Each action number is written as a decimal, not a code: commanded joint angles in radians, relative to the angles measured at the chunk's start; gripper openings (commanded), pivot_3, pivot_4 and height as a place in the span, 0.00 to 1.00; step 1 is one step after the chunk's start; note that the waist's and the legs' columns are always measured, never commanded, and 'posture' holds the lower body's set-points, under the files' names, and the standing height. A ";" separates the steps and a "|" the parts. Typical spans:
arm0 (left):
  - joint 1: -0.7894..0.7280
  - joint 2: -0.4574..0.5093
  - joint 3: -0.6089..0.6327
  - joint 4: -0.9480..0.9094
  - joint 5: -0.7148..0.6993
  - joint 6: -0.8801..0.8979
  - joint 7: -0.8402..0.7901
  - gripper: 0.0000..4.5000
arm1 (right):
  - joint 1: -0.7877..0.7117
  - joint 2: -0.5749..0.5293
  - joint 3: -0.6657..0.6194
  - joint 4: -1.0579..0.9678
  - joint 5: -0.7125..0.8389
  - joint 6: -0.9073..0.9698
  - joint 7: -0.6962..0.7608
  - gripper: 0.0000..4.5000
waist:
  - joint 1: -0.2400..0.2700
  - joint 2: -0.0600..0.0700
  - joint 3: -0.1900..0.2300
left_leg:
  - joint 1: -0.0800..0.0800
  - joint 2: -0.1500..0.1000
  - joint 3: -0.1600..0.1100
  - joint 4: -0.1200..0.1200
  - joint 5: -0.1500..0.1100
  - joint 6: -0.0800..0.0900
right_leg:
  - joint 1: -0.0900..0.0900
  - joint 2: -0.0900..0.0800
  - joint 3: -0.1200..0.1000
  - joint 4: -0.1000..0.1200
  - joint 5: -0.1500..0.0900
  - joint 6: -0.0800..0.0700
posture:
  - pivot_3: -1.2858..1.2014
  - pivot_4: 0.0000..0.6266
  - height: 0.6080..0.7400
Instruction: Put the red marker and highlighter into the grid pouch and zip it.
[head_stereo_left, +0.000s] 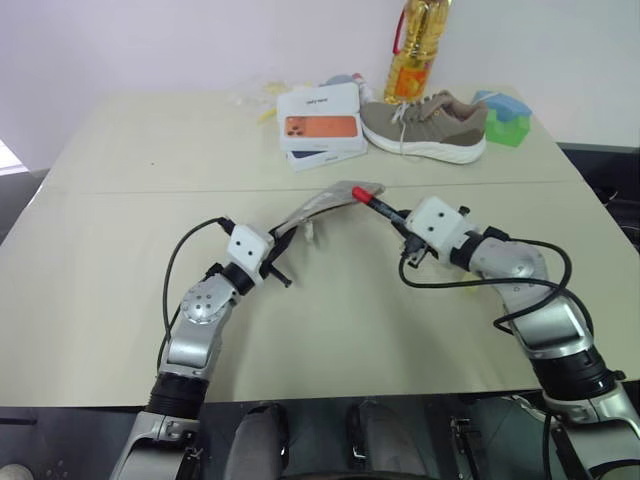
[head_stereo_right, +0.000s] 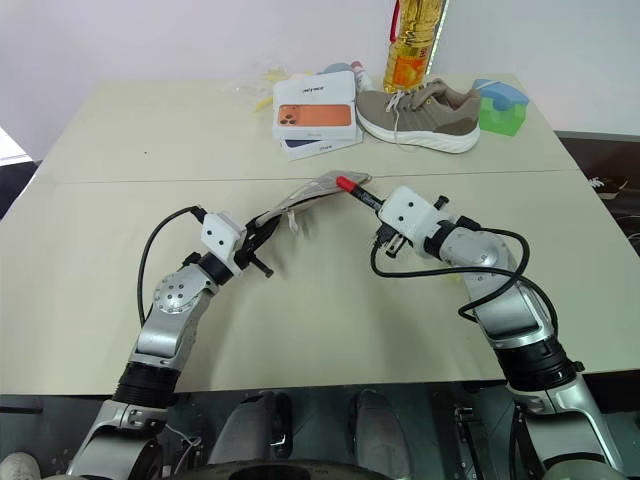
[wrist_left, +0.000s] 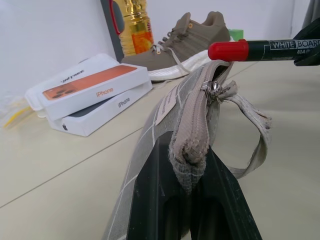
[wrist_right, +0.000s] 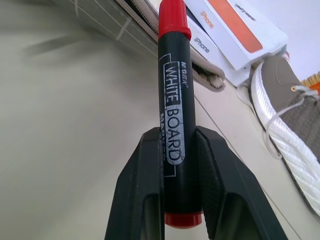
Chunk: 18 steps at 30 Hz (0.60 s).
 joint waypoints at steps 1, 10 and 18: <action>-0.001 -0.003 0.006 -0.016 -0.006 -0.026 0.011 0.00 | -0.005 -0.007 -0.015 -0.055 0.004 -0.031 0.019 0.08 | 0.000 0.000 0.000 | 0.000 0.000 0.000 0.000 0.000 0.000 | 0.000 0.000 0.000 0.000 0.000 0.000 | 0.52 0.24 1.00; 0.001 -0.002 0.005 -0.013 -0.008 -0.027 0.009 0.00 | 0.024 -0.024 -0.040 -0.098 0.028 -0.035 0.065 0.08 | 0.000 0.000 0.000 | 0.000 0.000 0.000 0.000 0.000 0.000 | 0.000 0.000 0.000 0.000 0.000 0.000 | 0.52 0.24 1.00; -0.001 -0.004 0.000 -0.014 -0.016 -0.031 -0.006 0.00 | 0.017 -0.025 -0.032 -0.079 -0.002 -0.026 0.052 0.08 | 0.000 0.000 0.000 | 0.000 0.000 0.000 0.000 0.000 0.000 | 0.000 0.000 0.000 0.000 0.000 0.000 | 0.52 0.24 1.00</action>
